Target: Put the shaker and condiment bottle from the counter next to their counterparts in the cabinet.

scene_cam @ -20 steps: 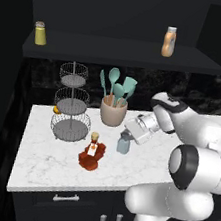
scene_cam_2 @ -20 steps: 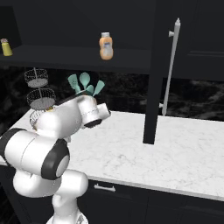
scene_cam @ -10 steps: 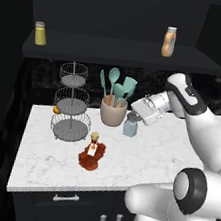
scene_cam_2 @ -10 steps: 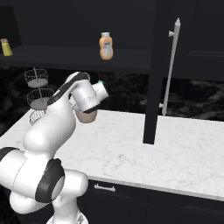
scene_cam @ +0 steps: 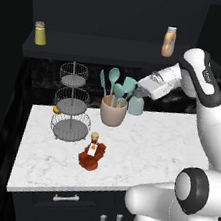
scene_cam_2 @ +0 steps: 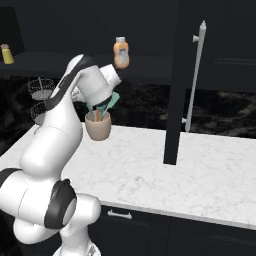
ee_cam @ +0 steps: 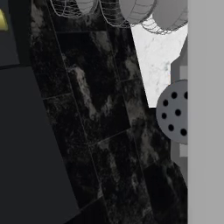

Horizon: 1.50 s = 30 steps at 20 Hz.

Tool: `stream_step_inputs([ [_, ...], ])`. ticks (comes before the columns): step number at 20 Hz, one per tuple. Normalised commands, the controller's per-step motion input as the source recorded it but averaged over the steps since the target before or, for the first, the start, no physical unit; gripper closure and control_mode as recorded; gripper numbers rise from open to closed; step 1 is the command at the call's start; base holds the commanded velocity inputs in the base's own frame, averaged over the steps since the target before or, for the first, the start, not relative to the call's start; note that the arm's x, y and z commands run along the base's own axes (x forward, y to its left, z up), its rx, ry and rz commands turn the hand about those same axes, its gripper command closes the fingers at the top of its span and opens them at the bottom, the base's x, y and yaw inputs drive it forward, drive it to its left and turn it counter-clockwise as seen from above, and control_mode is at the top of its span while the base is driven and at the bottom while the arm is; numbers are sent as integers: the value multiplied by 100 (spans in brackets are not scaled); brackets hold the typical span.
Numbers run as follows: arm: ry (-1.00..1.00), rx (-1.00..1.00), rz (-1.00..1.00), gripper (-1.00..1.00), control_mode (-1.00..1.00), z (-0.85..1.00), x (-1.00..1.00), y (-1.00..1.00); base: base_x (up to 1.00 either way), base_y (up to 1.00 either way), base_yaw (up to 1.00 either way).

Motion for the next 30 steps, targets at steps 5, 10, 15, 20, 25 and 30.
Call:
stream_step_inputs([
  [5, 12, 0, 0, 100, -100, 100, 2, 0, 0, 0, 0],
  [10, 13, 0, 0, 100, -100, 100, 5, 4, 0, 0, 0],
  [15, 1, 0, 0, 100, -100, 92, 3, 46, 0, 0, 0],
  [20, -9, 0, 0, 100, -100, 41, 10, 70, 0, 0, 0],
  [25, 0, 2, 3, 100, -100, 0, 0, 26, 0, 0, 0],
  [30, -20, 0, 2, 100, -100, -1, 12, 42, 0, 0, 0],
])
